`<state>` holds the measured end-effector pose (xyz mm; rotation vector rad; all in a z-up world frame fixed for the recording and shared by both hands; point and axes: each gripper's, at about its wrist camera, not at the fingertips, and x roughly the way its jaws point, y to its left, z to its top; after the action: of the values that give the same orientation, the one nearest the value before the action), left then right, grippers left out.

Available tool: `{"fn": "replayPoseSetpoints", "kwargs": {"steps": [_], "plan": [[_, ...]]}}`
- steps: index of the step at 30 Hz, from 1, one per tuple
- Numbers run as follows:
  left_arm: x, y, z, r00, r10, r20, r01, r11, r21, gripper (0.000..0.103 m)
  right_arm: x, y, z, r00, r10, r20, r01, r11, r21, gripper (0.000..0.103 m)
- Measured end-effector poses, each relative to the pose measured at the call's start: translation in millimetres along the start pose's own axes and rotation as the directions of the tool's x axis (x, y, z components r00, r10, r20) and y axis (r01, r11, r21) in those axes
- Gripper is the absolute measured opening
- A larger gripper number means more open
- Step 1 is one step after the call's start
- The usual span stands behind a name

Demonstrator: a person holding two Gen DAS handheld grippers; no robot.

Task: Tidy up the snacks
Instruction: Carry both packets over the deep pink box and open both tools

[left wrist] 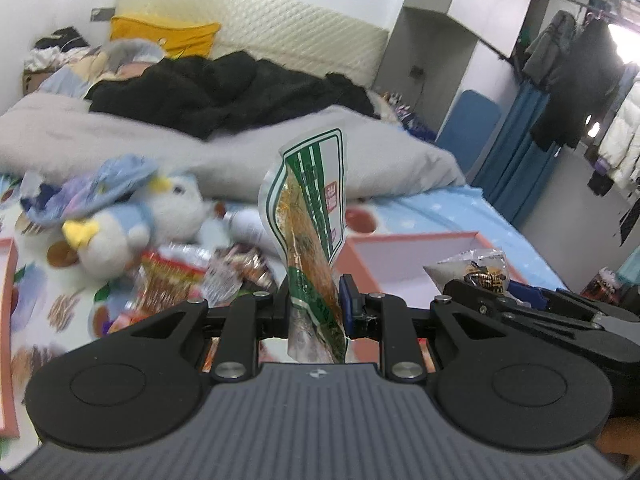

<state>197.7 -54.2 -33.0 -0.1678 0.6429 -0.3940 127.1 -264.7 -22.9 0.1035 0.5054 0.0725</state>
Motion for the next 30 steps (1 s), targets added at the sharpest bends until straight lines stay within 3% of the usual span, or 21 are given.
{"fn": "replayPoseSetpoints", "kwargs": {"steps": [7,16,24,30], "plan": [[-0.1,-33.4,25.9,0.998,-0.059,0.038,0.058,0.998,0.033,0.025,-8.1,-16.9,27.0,0.999,-0.033,0.041,0.034,0.999,-0.008,0.054],[16.8,-77.9,37.7,0.992,-0.12,0.036,0.117,0.99,0.078,0.025,-15.9,-51.2,30.4,0.995,-0.081,0.056,0.081,0.997,0.007,0.054],[62.1,-100.6,17.5,0.992,-0.113,-0.061,0.119,0.988,0.098,0.025,-0.2,-87.7,10.5,0.992,-0.125,0.005,0.125,0.992,0.034,0.054],[97.3,-106.0,-8.3,0.988,-0.057,-0.145,0.076,0.988,0.132,0.025,32.5,-114.1,-23.6,0.989,-0.129,-0.078,0.134,0.989,0.058,0.054]]}}
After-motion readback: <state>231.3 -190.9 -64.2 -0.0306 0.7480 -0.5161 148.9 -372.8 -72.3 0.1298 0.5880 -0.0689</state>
